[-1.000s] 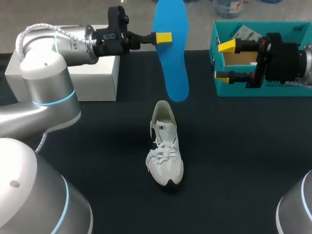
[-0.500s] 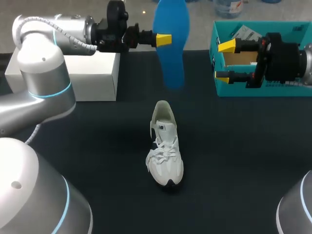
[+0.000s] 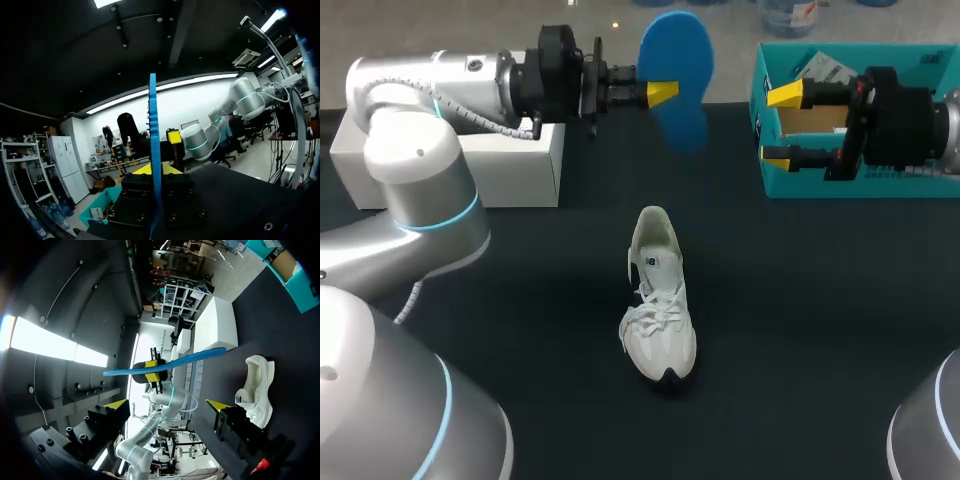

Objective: Take the shoe out of the shoebox, open the shoe tongue, remove and reinsert the insole, then place the shoe into the shoebox

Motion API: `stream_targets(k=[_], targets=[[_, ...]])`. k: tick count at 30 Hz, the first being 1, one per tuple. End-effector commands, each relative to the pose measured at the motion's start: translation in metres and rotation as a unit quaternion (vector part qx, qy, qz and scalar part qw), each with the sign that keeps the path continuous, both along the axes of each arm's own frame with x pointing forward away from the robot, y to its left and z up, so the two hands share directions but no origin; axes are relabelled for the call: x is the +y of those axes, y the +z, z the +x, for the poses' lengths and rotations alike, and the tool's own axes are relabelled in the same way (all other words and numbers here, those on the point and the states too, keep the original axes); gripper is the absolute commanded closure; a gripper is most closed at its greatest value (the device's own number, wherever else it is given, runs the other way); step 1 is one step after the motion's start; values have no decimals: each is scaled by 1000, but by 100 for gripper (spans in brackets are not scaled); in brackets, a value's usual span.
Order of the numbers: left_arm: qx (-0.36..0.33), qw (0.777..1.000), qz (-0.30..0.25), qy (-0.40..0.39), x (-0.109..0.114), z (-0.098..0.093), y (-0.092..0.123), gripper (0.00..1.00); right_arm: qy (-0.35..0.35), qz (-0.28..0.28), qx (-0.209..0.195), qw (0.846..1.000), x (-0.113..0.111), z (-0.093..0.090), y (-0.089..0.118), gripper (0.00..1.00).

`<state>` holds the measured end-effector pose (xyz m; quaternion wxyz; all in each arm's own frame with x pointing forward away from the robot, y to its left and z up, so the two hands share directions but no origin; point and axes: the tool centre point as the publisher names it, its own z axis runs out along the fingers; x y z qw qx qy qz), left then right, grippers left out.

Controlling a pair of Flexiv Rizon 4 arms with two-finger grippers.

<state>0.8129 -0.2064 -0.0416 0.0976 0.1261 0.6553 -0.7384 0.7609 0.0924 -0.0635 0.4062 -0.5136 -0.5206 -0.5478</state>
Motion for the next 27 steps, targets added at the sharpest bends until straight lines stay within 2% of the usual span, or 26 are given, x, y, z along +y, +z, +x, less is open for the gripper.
stream_targets(k=[1,5,8,13,19,27], targets=[[-206,974,-70,70,0,-6,-5,100,0,0,0,1000,2,1,-1,0],[-206,974,-70,70,0,-6,-5,100,0,0,0,1000,2,1,-1,0],[-277,957,-72,41,2,-1,0,100,0,0,0,1000,2,1,-1,0],[-357,932,-55,15,4,4,5,100,0,0,0,1000,2,1,-1,0],[-371,928,-20,1,7,6,5,100,0,0,0,1000,2,1,-1,0],[-380,925,-26,21,7,6,4,100,0,0,0,1000,2,1,-1,0]])
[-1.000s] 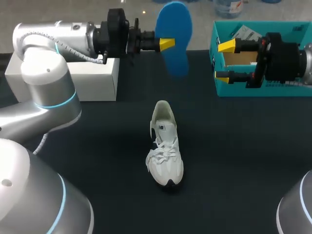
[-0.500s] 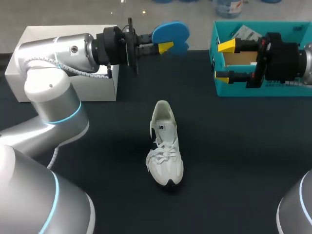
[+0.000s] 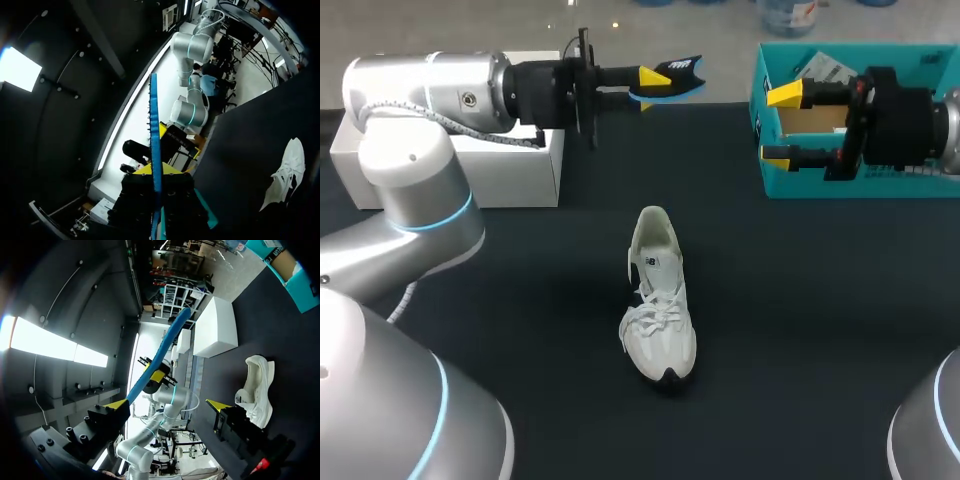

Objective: Take the shoe out of the shoebox, open the shoe tongue, remove and reinsert the insole, then place the shoe into the shoebox

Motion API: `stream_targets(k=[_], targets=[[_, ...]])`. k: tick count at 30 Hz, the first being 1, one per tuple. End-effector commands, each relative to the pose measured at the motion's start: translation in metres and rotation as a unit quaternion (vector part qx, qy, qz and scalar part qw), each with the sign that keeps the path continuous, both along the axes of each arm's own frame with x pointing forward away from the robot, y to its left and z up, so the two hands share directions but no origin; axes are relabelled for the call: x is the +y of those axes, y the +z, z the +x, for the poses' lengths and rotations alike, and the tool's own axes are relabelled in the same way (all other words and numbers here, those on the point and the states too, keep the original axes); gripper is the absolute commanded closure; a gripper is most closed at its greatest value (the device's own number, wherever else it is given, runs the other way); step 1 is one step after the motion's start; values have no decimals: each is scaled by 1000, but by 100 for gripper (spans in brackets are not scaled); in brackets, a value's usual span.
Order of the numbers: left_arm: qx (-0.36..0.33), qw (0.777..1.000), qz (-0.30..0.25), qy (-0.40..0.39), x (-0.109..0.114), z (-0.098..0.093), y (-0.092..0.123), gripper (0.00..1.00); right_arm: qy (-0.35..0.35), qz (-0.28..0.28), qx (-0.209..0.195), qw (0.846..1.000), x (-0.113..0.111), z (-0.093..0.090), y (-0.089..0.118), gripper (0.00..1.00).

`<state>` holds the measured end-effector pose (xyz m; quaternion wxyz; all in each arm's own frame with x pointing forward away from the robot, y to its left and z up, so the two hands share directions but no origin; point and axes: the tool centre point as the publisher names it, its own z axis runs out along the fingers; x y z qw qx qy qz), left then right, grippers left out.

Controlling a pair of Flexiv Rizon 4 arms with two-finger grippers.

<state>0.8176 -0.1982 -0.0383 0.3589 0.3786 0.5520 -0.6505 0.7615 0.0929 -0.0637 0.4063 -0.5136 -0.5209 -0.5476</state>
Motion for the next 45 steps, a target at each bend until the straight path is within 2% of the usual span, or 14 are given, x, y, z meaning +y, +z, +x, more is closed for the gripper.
stream_targets(k=[1,4,7,10,15,18,24,32,34,35,36,37,42,45], targets=[[-1,1000,2,-1,-1,1,1,100,-1,0,0,1000,2,1,0,0],[-1,1000,2,-1,-1,1,1,100,-1,0,0,1000,2,1,0,0],[-73,997,-4,11,-7,2,-8,100,-1,0,0,1000,2,1,0,0],[-115,993,-10,7,-12,3,-15,100,-9,-6,4,1000,-2,3,7,0],[-149,989,-10,7,-16,5,-22,100,-11,-12,14,1000,-3,12,16,0],[-155,988,-1,6,-17,7,-26,100,-5,-23,19,1000,1,19,14,0],[-221,975,29,9,-24,12,-29,100,18,-28,20,999,17,32,7,0],[-212,977,23,9,-30,15,-26,100,32,-33,16,999,28,38,5,0],[-213,977,22,7,-32,15,-25,100,34,-34,15,999,29,38,4,2],[-215,976,22,5,-32,15,-25,100,35,-35,14,999,29,38,4,9],[-214,977,20,3,-33,14,-24,100,35,-35,13,999,29,39,3,19],[-215,976,21,-1,-34,13,-24,100,36,-35,13,999,29,40,3,18],[-217,976,22,-8,-37,10,-25,100,41,-36,9,998,30,43,4,27],[-222,975,26,-10,-39,10,-26,100,47,-35,8,998,31,44,3,28]])
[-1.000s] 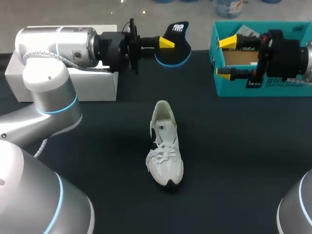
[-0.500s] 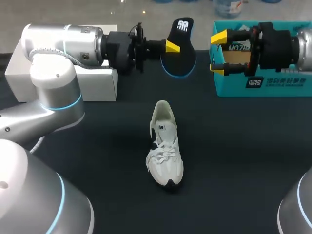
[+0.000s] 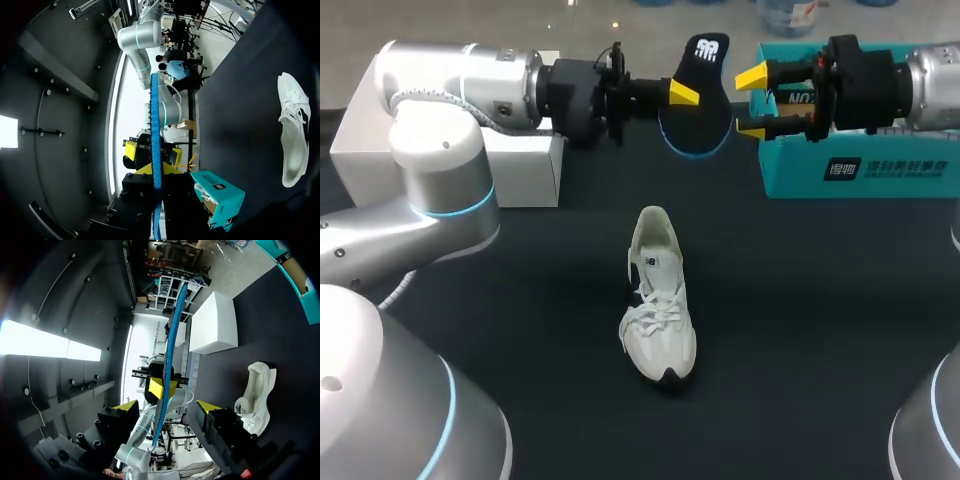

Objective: Take the shoe out of the shoebox, open the shoe tongue, remove and reinsert the insole, then place the shoe into the shoebox

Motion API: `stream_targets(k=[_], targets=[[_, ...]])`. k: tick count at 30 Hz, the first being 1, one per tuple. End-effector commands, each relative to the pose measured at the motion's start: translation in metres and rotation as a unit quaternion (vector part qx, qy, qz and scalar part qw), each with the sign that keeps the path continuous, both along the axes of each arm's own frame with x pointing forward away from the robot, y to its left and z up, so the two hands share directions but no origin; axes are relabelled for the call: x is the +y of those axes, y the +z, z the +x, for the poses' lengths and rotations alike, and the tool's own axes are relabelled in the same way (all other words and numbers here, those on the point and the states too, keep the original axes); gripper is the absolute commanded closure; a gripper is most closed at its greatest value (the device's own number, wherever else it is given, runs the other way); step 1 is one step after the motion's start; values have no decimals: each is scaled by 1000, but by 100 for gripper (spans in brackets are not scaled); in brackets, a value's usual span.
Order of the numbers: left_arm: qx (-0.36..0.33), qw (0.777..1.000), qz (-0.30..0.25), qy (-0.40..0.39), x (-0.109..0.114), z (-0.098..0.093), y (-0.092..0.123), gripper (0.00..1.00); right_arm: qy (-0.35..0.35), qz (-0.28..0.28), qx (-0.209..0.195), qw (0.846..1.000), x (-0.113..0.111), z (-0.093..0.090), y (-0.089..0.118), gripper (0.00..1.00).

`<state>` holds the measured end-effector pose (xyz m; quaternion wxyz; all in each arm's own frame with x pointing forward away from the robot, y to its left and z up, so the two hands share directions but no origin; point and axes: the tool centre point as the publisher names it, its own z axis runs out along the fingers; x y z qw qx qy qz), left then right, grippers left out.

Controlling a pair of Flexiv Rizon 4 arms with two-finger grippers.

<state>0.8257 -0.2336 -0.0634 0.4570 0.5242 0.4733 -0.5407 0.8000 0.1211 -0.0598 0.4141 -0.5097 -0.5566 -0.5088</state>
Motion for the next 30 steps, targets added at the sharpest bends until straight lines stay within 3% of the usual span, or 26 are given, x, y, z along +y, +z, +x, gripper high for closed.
stream_targets(k=[1,10,15,25,30], targets=[[-4,1000,2,-3,-4,0,0,100,8,-1,1,1000,3,6,-1,28],[-8,1000,3,-9,-9,-3,-1,100,12,1,1,1000,4,9,-2,35],[-16,1000,6,1,-13,-1,-3,100,15,3,0,1000,9,10,-2,50],[-17,1000,-3,13,-26,3,-3,100,24,8,2,1000,17,10,-6,55],[-18,1000,-9,16,-26,6,-2,100,20,8,2,1000,15,9,-5,75]])
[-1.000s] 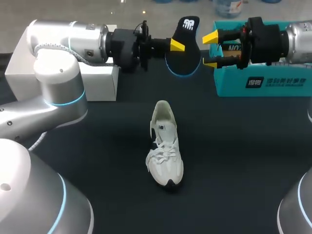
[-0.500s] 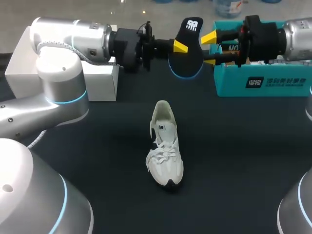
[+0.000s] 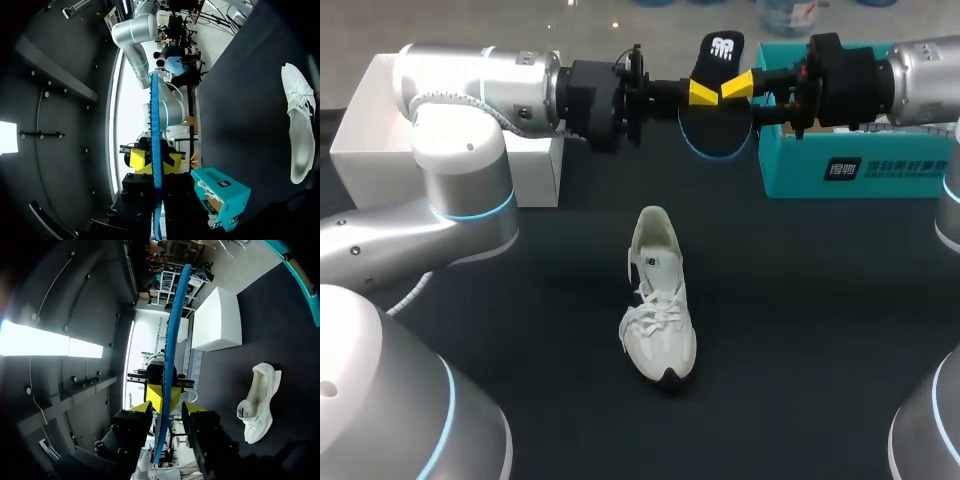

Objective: Take the shoe out of the shoebox, open the shoe tongue, remove and reinsert the insole, then place the shoe into the shoebox

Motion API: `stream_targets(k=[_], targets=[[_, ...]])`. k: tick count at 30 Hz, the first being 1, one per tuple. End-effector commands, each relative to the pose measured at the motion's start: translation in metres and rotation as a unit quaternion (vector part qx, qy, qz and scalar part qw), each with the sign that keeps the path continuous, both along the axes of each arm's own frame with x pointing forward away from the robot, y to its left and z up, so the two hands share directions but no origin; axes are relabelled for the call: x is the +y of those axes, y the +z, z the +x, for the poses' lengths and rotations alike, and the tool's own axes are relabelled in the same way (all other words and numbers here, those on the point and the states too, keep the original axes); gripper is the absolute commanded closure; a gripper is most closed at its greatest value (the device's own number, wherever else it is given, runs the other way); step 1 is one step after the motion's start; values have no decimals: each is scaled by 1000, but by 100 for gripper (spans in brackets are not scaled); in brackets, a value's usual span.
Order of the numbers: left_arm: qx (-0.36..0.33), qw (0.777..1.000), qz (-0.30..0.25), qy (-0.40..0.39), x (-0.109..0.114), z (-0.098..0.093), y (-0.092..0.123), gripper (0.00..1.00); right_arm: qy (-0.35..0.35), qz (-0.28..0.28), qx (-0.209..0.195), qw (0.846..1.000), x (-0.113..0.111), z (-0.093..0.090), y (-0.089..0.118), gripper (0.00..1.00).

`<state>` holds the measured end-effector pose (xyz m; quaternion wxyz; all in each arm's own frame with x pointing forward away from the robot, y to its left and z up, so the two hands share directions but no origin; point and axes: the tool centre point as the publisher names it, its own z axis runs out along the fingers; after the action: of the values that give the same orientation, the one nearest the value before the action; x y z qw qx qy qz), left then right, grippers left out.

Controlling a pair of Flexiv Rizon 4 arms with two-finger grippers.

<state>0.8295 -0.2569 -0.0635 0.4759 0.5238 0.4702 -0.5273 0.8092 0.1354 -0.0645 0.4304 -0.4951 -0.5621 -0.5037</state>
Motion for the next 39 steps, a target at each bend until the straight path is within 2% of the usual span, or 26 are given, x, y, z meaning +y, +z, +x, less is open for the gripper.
stream_targets(k=[1,5,6,8,15,16,17,18,25,33,39], targets=[[-1,1000,-3,2,-2,3,-2,100,-2,-1,0,1000,1,0,0,78],[1,1000,-3,4,2,4,-2,100,-6,0,1,1000,0,0,-1,78],[1,1000,-3,4,3,4,-3,100,-6,0,1,1000,0,0,-1,81],[2,1000,-1,5,4,4,-3,100,-6,0,1,1000,0,0,-1,100],[2,1000,-6,2,3,4,-4,100,-2,4,3,1000,1,2,-3,100],[-4,1000,-5,2,3,4,-4,83,-2,4,4,1000,1,2,-3,100],[-4,1000,-5,2,3,4,-4,56,-2,4,4,1000,1,2,-3,100],[-3,1000,-5,2,5,6,-4,0,-3,4,4,1000,2,2,-3,100],[1,1000,19,-10,34,21,-3,0,-22,-9,-11,1000,-3,6,-3,100],[1,999,45,-18,91,47,1,0,-36,-23,-34,998,-7,20,3,100],[3,995,102,-17,139,63,-5,0,-43,-22,-43,998,-4,34,10,100]])
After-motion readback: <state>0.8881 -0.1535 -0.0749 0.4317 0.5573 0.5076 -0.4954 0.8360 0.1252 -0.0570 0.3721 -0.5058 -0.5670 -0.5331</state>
